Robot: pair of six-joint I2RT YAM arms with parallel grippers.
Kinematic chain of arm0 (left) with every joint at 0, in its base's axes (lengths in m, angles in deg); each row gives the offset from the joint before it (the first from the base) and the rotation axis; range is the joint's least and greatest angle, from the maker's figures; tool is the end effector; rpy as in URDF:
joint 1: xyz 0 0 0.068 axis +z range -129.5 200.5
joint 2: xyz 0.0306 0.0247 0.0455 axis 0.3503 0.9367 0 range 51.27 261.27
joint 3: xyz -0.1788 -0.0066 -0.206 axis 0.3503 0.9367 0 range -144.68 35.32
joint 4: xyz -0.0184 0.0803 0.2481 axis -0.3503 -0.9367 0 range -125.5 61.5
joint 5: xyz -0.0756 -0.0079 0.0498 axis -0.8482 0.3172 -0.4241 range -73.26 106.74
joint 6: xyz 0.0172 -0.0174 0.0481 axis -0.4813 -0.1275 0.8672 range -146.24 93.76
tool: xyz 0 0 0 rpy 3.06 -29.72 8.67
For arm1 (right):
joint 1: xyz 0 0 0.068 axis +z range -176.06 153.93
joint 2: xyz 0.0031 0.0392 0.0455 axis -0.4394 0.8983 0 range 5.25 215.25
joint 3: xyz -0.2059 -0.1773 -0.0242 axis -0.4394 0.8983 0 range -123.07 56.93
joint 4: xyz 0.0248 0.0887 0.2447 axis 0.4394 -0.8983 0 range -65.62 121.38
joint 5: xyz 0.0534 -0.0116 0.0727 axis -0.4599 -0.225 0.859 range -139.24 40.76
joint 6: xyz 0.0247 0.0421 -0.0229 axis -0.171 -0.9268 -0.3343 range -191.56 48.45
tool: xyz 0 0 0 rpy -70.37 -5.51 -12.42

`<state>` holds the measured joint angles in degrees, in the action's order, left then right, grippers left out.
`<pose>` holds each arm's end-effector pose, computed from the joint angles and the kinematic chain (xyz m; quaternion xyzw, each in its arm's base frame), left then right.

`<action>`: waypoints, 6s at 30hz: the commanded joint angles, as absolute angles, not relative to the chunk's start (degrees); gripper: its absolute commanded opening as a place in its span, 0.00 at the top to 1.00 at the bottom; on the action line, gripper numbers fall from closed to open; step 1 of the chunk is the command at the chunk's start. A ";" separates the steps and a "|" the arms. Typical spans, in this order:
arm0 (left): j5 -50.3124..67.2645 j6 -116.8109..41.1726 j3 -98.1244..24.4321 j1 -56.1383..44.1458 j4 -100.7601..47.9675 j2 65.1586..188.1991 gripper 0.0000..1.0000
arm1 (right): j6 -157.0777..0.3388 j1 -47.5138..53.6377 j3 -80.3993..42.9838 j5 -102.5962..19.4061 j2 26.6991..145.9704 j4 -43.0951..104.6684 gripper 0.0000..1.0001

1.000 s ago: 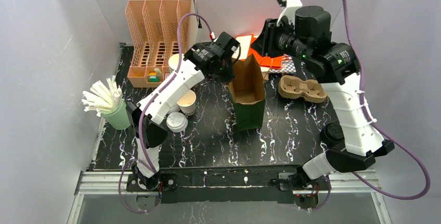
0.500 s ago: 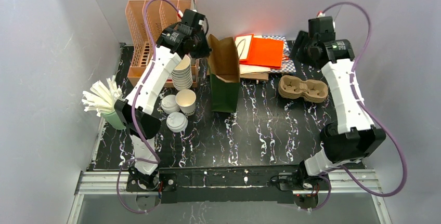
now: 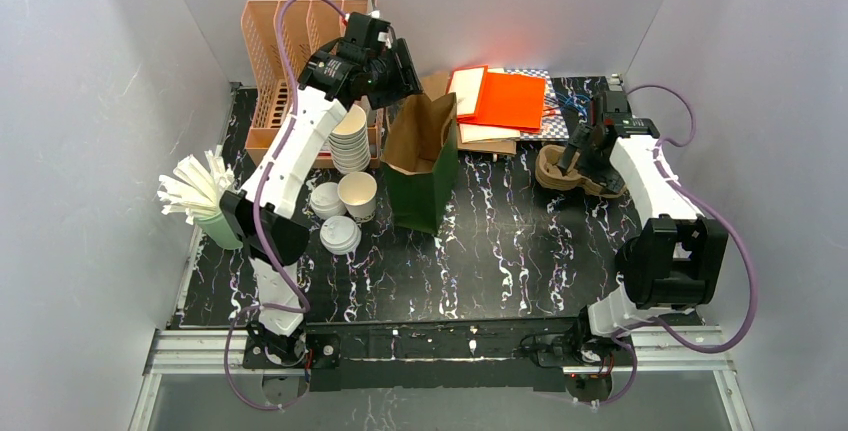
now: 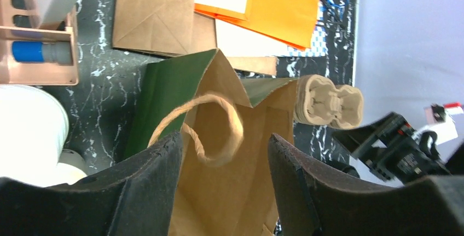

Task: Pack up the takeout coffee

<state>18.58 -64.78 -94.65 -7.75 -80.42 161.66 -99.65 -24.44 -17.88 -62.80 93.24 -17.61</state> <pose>0.3663 -0.1956 0.4410 -0.0863 0.8717 -0.2536 0.4103 0.3138 0.0005 0.2838 0.2483 0.9318 -0.0496 0.2601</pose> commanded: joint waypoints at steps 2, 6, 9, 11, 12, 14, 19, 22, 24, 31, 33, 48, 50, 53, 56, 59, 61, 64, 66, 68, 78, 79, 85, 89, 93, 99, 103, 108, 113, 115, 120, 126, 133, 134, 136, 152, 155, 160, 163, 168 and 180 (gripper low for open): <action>10.08 -63.52 -93.99 -7.71 -77.97 154.94 0.43 | -96.89 -25.27 -18.33 -65.35 94.75 -9.29 0.04; 5.25 -61.94 -92.52 -7.71 -76.39 151.92 0.43 | -94.39 -25.60 -20.07 -65.18 97.32 -5.55 0.05; 1.54 -60.95 -91.53 -7.71 -75.66 150.17 0.43 | -93.00 -25.63 -21.81 -62.63 100.52 -3.93 0.10; -1.21 -60.13 -91.03 -7.79 -74.75 149.05 0.42 | -91.83 -27.03 -23.04 -61.50 102.91 -3.06 0.12; -2.28 -59.60 -90.63 -7.80 -74.24 148.45 0.42 | -91.24 -27.11 -23.70 -61.66 103.85 -2.88 0.13; -5.60 -57.88 -87.78 -8.12 -70.66 146.34 0.36 | -90.08 -27.28 -24.99 -62.31 105.54 -2.73 0.13; -12.87 -59.05 -76.60 -9.55 -55.19 140.84 0.30 | -88.52 -27.76 -26.54 -64.17 108.68 -3.24 0.14; -12.47 -58.12 -78.82 -14.13 -54.30 143.06 0.32 | -88.78 -28.24 -25.35 -62.62 108.79 -2.57 0.16; -11.17 -56.92 -80.75 -18.20 -54.23 145.14 0.32 | -89.23 -28.48 -24.29 -60.78 108.34 -1.57 0.17; -8.47 -55.17 -83.48 -26.02 -54.12 149.89 0.36 | -90.01 -28.70 -23.03 -56.64 108.00 -0.63 0.33; -7.58 -54.73 -82.97 -27.11 -53.95 150.18 0.38 | -89.81 -28.83 -22.36 -56.49 107.92 -0.39 0.37; -5.39 -53.63 -81.97 -31.66 -53.34 151.61 0.41 | -91.45 -29.23 -24.17 -56.45 103.20 -4.81 0.53; -5.12 -53.49 -81.86 -32.00 -53.34 151.89 0.41 | -92.04 -29.19 -24.06 -55.83 101.41 -5.64 0.54; -5.04 -53.40 -81.84 -32.27 -53.41 152.45 0.41 | -92.44 -29.16 -23.91 -55.26 99.54 -6.66 0.54; -5.12 -53.35 -81.68 -32.38 -53.38 152.85 0.41 | -92.46 -29.23 -24.89 -55.31 99.34 -8.75 0.55; -5.15 -53.44 -81.21 -32.41 -53.42 153.48 0.41 | -92.66 -29.23 -25.26 -54.69 99.57 -10.62 0.56; -5.15 -54.04 -80.92 -32.49 -53.41 154.21 0.41 | -93.32 -29.23 -24.96 -53.71 99.01 -11.81 0.57; -4.46 -55.32 -81.10 -33.02 -53.45 156.29 0.43 | -93.90 -29.18 -22.50 -52.84 96.99 -12.33 0.57; -4.22 -55.91 -83.15 -33.91 -53.42 158.75 0.46 | -93.94 -29.23 -20.54 -54.09 95.67 -12.13 0.57; -4.05 -56.01 -85.55 -34.87 -53.44 162.49 0.48 | -93.39 -29.23 -18.48 -55.02 94.95 -11.46 0.56; 6.32 -54.20 -87.92 -36.49 -54.27 168.80 0.49 | -86.05 -26.92 -13.60 -46.37 89.59 -5.69 0.32; 7.78 -54.14 -87.70 -36.46 -54.65 168.73 0.49 | -85.95 -26.27 -12.24 -45.58 88.37 -4.19 0.33; 18.17 -54.09 -85.25 -36.45 -56.17 165.26 0.49 | -86.44 -22.71 -7.77 -40.98 84.89 1.03 0.43; 23.74 -53.14 -81.64 -36.45 -54.94 161.43 0.49 | -84.60 -18.40 -7.45 -41.78 86.38 1.85 0.45; 26.03 -52.49 -79.32 -36.40 -54.18 159.29 0.49 | -85.07 -15.61 -7.51 -45.67 88.83 2.55 0.45; 28.71 -50.86 -76.78 -36.39 -53.55 156.42 0.49 | -87.46 -12.60 -10.04 -51.46 94.26 2.54 0.46; 29.06 -50.32 -75.47 -36.41 -53.59 155.09 0.49 | -88.99 -11.32 -11.95 -55.62 97.56 1.44 0.50; 28.89 -50.16 -74.51 -36.41 -53.58 154.32 0.49 | -89.13 -10.66 -12.86 -56.50 98.56 0.73 0.59; 29.12 -49.88 -73.99 -36.41 -53.56 153.74 0.49 | -89.48 -10.44 -12.95 -56.77 96.58 -0.13 0.62; 29.09 -49.72 -73.86 -36.36 -53.55 153.62 0.49 | -89.48 -10.49 -12.71 -56.78 95.58 -0.32 0.64; 28.18 -49.94 -73.19 -36.40 -53.48 153.67 0.48 | -89.48 -10.51 -12.10 -57.05 93.78 -1.28 0.68; 27.45 -50.32 -72.62 -36.34 -53.51 153.41 0.48 | -89.97 -10.51 -12.47 -57.37 90.97 -1.76 0.69; 26.81 -50.67 -72.21 -36.38 -53.51 153.45 0.47 | -89.31 -10.45 -14.11 -59.20 88.84 -3.89 0.70; 26.76 -50.67 -72.21 -36.36 -53.54 153.53 0.47 | -89.35 -10.42 -14.54 -59.82 88.75 -4.59 0.71; 26.67 -50.67 -72.25 -36.41 -53.50 153.61 0.47 | -89.76 -10.45 -15.84 -61.71 88.20 -5.43 0.71; 19.09 -52.92 -75.66 -36.36 -52.72 161.21 0.47 | -87.39 -11.23 -19.06 -71.27 83.11 -9.75 0.62; 17.59 -53.36 -77.64 -36.36 -52.89 163.72 0.48 | -88.62 -17.09 -18.60 -66.48 84.76 -11.38 0.54; 17.11 -54.14 -80.22 -36.37 -53.11 167.16 0.47 | -89.46 -23.48 -15.90 -59.67 87.46 -9.24 0.18; 17.43 -54.10 -81.56 -36.36 -53.42 168.39 0.47 | -90.17 -23.69 -15.03 -59.95 90.73 -8.15 0.19; 18.23 -53.89 -81.59 -36.36 -53.95 168.16 0.47 | -91.49 -23.78 -13.74 -60.66 95.31 -6.39 0.22; 20.23 -52.52 -79.81 -36.31 -54.59 166.67 0.46 | -90.80 -23.78 -11.81 -63.56 100.17 -4.59 0.36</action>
<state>18.93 -53.53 -79.50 -36.60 -53.17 169.68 -90.80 -23.76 -11.76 -62.25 99.62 -5.89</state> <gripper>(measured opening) 0.534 0.686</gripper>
